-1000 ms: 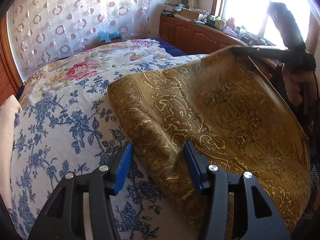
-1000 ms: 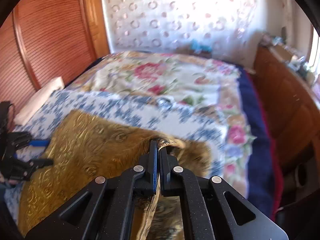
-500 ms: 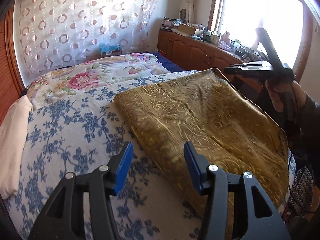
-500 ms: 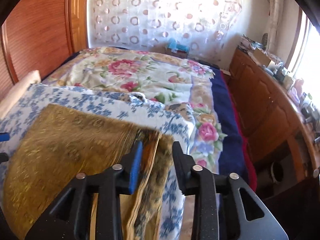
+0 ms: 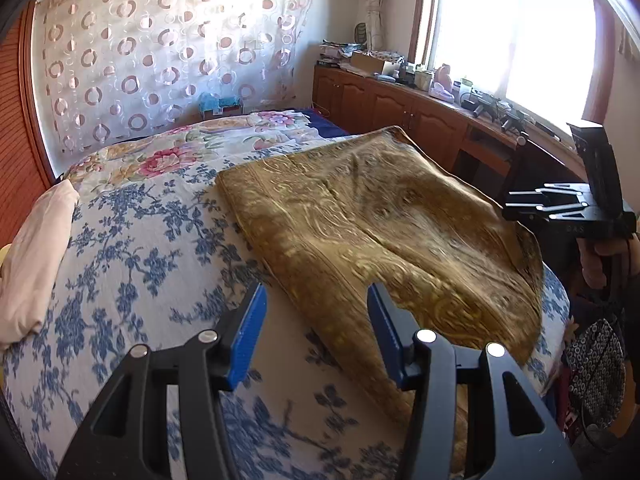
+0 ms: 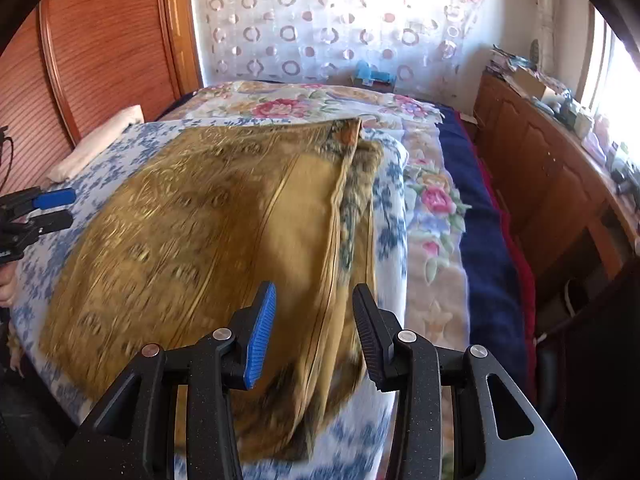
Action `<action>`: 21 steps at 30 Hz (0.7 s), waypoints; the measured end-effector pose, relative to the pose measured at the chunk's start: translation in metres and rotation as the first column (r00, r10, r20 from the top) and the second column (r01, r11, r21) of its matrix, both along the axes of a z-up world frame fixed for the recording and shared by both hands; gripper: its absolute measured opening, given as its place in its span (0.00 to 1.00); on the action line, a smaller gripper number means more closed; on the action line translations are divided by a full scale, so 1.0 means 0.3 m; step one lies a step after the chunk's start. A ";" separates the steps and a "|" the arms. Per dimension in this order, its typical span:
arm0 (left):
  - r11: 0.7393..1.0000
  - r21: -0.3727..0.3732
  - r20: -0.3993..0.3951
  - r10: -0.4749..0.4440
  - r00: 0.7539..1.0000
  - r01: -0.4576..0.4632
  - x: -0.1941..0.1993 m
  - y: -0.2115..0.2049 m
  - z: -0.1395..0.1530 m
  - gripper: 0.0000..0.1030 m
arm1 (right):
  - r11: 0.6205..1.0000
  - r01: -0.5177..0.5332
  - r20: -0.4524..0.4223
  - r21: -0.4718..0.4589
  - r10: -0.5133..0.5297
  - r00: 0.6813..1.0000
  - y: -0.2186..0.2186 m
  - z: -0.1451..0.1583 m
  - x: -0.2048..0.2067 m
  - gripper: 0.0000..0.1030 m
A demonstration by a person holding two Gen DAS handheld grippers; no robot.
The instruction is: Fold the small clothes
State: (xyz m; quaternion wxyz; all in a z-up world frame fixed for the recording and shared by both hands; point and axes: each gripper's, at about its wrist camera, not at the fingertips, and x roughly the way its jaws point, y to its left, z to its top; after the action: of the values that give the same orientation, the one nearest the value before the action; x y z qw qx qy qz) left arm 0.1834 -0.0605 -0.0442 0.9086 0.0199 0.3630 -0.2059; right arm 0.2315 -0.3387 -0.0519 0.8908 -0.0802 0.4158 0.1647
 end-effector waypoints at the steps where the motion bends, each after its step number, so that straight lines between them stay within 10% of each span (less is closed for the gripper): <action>1: 1.000 0.000 0.005 -0.003 1.000 0.003 -0.014 -0.004 0.000 0.51 | 1.000 0.007 -0.004 0.005 -0.007 1.000 -0.007 -0.007 -0.018 0.39; 21: 1.000 0.021 -0.068 -0.017 0.998 0.019 -0.145 -0.046 -0.075 0.51 | 0.987 0.102 0.065 0.123 -0.110 0.992 -0.061 -0.035 -0.160 0.02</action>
State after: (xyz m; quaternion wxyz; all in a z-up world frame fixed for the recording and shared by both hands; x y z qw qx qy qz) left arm 0.1398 -0.0744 -0.0667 0.8936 0.0261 0.3956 -0.2106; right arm 0.1834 -0.3569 -0.0624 0.9159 -0.0102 0.3765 0.1386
